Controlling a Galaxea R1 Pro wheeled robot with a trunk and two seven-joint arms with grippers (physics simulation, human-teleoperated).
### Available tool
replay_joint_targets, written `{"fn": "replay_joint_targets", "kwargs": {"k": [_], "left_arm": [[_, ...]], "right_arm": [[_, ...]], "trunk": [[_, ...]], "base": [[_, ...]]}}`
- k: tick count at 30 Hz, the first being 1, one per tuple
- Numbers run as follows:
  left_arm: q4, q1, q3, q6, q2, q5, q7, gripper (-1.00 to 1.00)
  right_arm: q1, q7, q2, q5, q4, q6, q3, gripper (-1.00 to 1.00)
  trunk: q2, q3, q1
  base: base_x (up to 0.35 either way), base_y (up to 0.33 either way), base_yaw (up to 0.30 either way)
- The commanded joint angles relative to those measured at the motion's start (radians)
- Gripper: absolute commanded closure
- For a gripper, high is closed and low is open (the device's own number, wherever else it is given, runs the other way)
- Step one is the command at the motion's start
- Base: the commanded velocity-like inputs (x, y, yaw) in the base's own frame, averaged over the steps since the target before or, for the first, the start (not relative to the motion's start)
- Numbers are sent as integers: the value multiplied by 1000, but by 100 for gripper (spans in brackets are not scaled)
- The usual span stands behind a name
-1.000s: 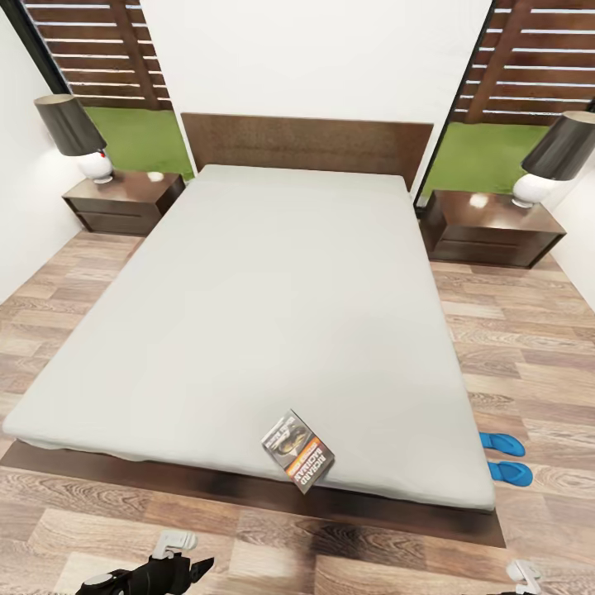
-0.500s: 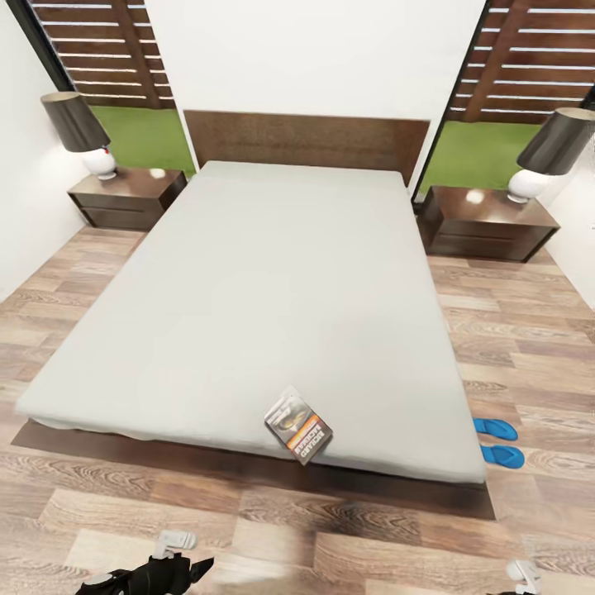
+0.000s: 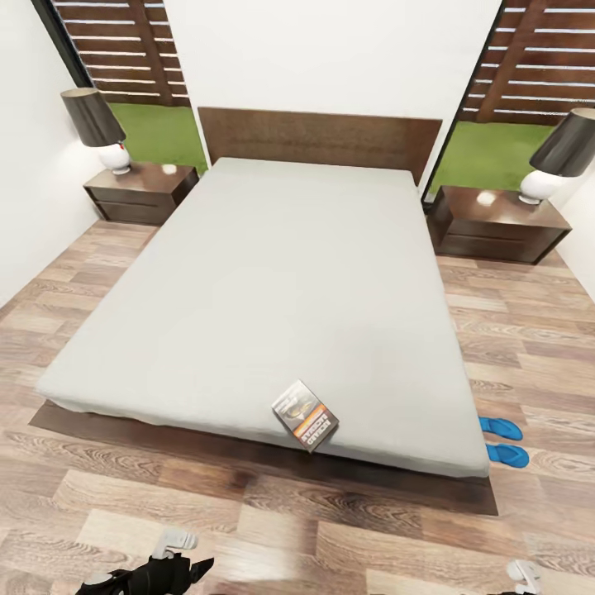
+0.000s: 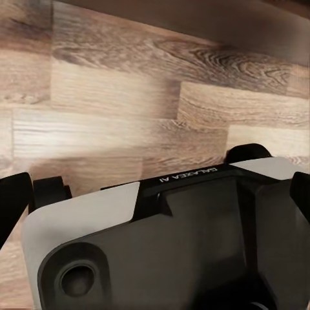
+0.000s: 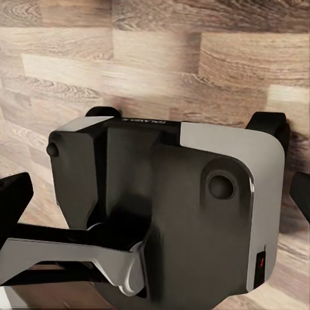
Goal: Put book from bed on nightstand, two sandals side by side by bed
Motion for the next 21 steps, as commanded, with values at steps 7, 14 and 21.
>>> {"fn": "replay_joint_targets", "kwargs": {"k": [7,14,21], "left_arm": [[-1,0,-1,10,0,10,-3,-100],[-1,0,-1,10,0,10,-3,-100],[-1,0,-1,10,0,10,-3,-100]], "right_arm": [[0,3,0,-2,-1,10,-4,-100],[0,2,0,-2,-1,10,-4,-100],[0,4,0,-2,0,10,-4,-100]], "trunk": [[-1,-5,0],[-1,-7,0],[-1,-7,0]], "base": [[-1,0,255],[0,0,113],[0,0,11]]}}
